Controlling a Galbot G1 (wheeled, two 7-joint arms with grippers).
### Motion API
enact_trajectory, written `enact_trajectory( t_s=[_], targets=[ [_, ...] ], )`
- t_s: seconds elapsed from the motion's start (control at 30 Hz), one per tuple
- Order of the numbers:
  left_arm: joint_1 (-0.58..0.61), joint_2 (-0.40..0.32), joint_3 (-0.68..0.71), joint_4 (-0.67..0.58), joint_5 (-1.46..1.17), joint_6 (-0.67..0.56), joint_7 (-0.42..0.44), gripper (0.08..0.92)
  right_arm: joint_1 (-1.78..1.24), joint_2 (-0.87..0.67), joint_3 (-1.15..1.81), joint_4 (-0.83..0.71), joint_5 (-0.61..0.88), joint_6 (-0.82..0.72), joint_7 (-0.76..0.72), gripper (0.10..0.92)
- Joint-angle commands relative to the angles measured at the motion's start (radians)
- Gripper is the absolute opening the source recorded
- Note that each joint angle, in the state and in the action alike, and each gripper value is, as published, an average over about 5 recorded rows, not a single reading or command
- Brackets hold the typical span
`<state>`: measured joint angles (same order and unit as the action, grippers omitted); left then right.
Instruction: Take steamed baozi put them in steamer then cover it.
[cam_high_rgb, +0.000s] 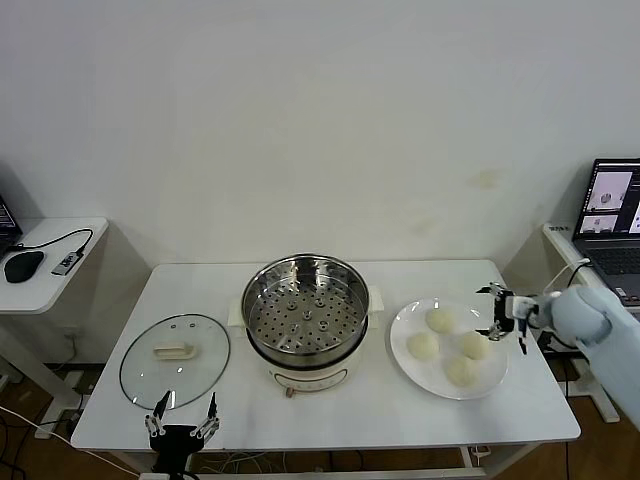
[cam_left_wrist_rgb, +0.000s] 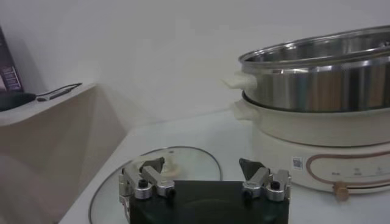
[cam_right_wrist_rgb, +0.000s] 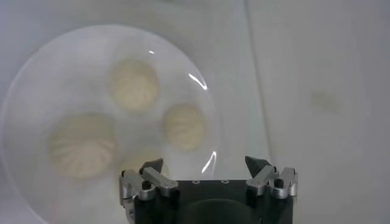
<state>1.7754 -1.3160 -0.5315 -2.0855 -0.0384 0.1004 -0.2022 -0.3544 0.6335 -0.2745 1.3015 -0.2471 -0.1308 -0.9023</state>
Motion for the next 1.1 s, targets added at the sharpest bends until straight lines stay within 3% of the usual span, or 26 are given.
enact_trajectory(
  t_s=[0.03, 0.5, 1.1],
  targets=[
    [0.002, 0.002, -0.007, 0.002, 0.005, -0.001, 0.003, 0.823, 0.222, 0.123, -0.24, -0.221, 0.007, 0.03, -0.08, 0.823],
    [-0.006, 0.017, -0.021, 0.016, 0.0, -0.003, 0.006, 0.823, 0.26, 0.272, -0.25, -0.428, -0.082, 0.079, -0.113, 0.823],
    [-0.018, 0.024, -0.029, 0.027, 0.0, -0.005, 0.004, 0.823, 0.249, 0.353, -0.264, -0.502, -0.117, 0.085, -0.08, 0.821]
  ],
)
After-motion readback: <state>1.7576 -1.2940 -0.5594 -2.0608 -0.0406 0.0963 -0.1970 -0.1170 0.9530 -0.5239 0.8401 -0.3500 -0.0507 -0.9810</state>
